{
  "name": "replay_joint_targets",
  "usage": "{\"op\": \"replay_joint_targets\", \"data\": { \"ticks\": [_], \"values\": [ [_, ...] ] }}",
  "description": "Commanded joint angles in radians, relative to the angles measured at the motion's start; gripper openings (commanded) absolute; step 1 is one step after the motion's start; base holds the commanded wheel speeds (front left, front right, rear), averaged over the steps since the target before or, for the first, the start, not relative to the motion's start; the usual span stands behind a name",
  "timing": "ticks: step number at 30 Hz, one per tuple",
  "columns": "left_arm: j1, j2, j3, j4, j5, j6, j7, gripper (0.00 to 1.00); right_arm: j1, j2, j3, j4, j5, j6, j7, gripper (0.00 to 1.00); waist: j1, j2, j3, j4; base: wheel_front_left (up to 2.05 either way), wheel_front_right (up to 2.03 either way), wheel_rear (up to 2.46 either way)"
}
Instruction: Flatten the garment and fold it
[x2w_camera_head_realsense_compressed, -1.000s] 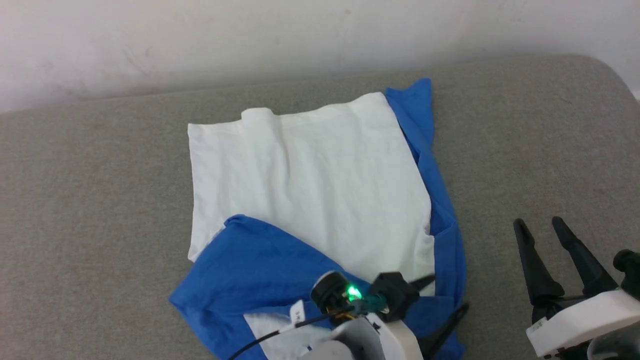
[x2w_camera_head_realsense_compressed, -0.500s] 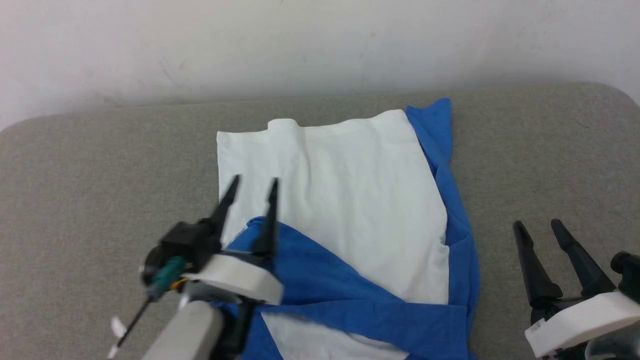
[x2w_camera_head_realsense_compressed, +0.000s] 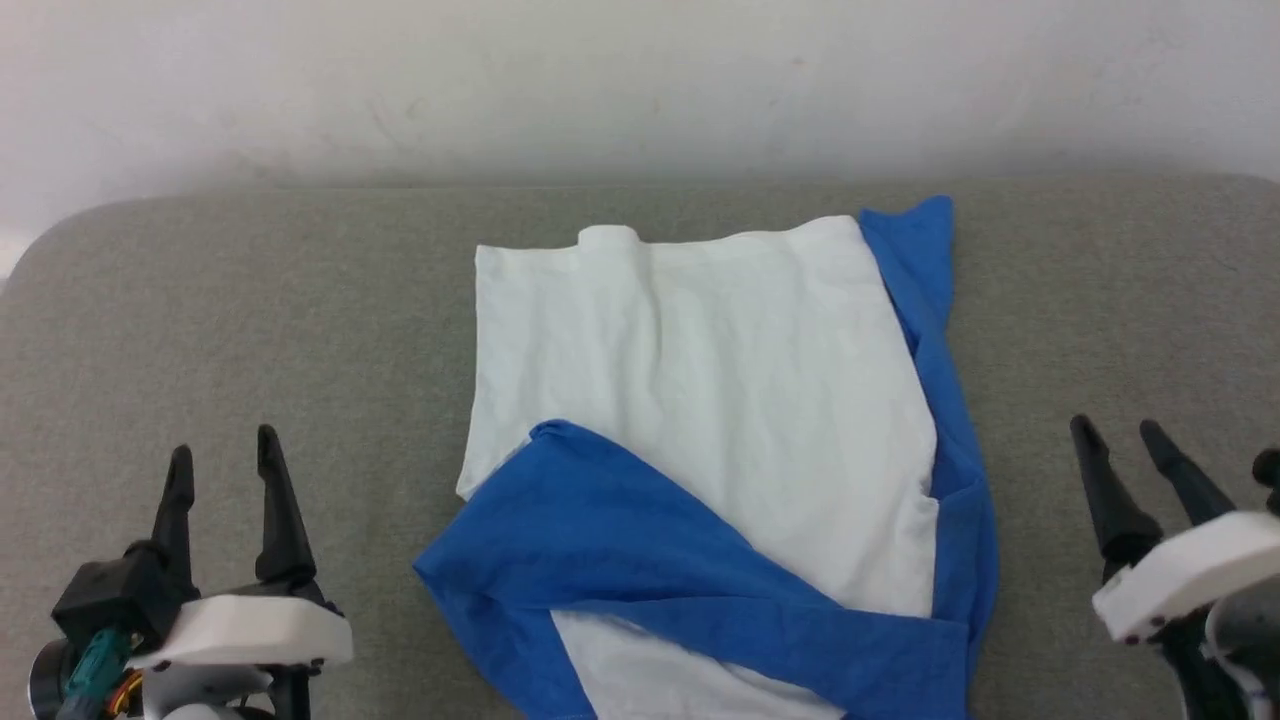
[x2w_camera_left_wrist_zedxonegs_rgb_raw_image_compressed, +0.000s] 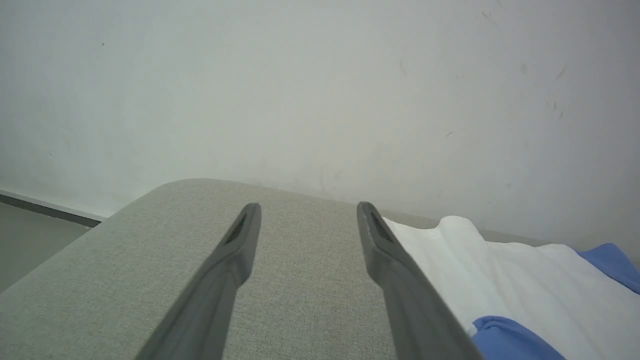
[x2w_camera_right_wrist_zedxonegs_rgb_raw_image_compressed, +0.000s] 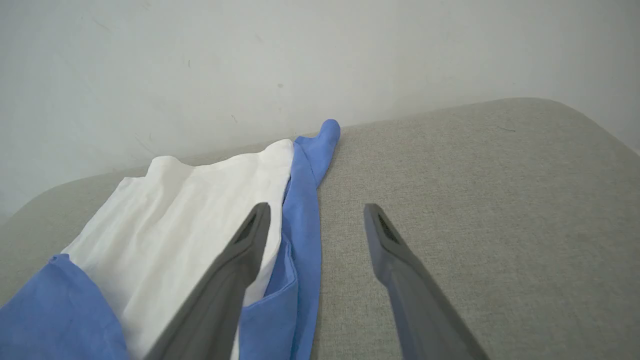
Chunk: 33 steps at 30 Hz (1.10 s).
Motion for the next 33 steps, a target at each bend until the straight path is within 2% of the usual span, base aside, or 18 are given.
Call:
{"op": "replay_joint_targets", "data": {
  "ticks": [1, 9, 17, 26, 33],
  "values": [
    [0.021, 0.004, 0.011, -0.023, 0.014, 0.007, -0.005, 1.0, -0.051, -0.018, -0.009, 0.043, 0.02, -0.001, 0.012, 1.0, 0.0001, 0.0, 0.024, 0.029, 0.0, 0.0, 0.0],
    [-0.013, -0.023, 0.009, -0.102, 0.049, -0.01, -0.005, 1.0, -0.384, -0.14, -0.016, 0.349, 0.114, -0.001, 0.115, 1.0, 0.0001, 0.0, 0.158, 0.096, 0.0, 0.0, 0.0],
    [-0.13, -0.106, -0.014, -0.146, 0.089, -0.064, -0.005, 1.0, -0.742, -0.256, 0.035, 0.617, 0.123, -0.001, 0.272, 1.0, 0.0001, 0.0, 0.331, 0.172, 0.0, 0.0, 0.0],
    [-0.233, -0.193, -0.038, -0.111, 0.134, -0.158, -0.005, 1.0, -0.984, -0.333, 0.106, 0.784, 0.084, -0.001, 0.386, 1.0, 0.0001, 0.0, 0.445, 0.234, 0.0, 0.0, 0.0],
    [-0.267, -0.236, -0.027, -0.09, 0.167, -0.209, -0.005, 1.0, -1.058, -0.359, 0.163, 0.876, 0.034, -0.001, 0.447, 1.0, 0.0001, 0.0, 0.481, 0.248, 0.0, 0.0, 0.0]
  ]
}}
